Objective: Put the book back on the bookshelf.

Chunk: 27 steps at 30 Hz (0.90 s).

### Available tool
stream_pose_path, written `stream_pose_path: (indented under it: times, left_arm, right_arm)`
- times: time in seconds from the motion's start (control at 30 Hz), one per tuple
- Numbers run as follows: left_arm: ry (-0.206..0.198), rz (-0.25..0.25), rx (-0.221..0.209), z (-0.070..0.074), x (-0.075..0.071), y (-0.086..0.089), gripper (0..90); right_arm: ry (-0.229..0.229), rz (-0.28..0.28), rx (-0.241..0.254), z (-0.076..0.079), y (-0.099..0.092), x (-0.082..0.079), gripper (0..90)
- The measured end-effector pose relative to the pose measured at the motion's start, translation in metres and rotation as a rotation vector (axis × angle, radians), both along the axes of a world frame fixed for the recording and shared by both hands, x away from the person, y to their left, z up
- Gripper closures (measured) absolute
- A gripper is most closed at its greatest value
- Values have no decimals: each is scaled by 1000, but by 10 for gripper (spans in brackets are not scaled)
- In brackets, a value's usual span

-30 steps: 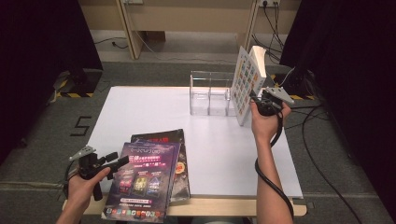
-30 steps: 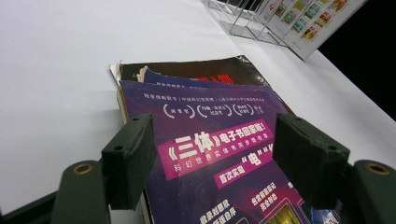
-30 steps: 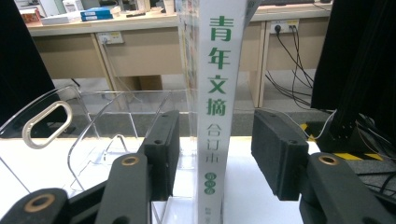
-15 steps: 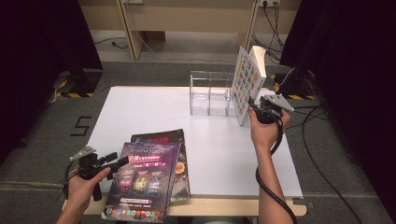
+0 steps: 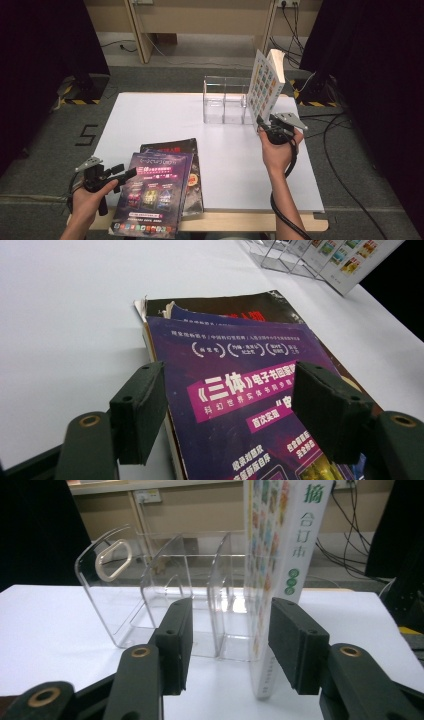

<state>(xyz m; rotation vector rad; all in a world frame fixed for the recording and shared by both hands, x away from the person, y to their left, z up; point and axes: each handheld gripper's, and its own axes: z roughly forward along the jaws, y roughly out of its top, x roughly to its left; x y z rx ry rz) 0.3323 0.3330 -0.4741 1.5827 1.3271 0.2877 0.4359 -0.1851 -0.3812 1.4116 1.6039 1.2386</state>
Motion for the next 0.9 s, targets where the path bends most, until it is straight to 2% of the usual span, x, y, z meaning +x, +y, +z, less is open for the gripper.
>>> stream_pose_path:
  times: [0.33,0.9]
  left_arm:
    - [30,28,30,-5,2,3,296]
    - [61,32,22,-10,4,5,296]
  right_arm:
    - [60,58,6,-15,15,-12,529]
    - [107,160,2,-31,50,-22,524]
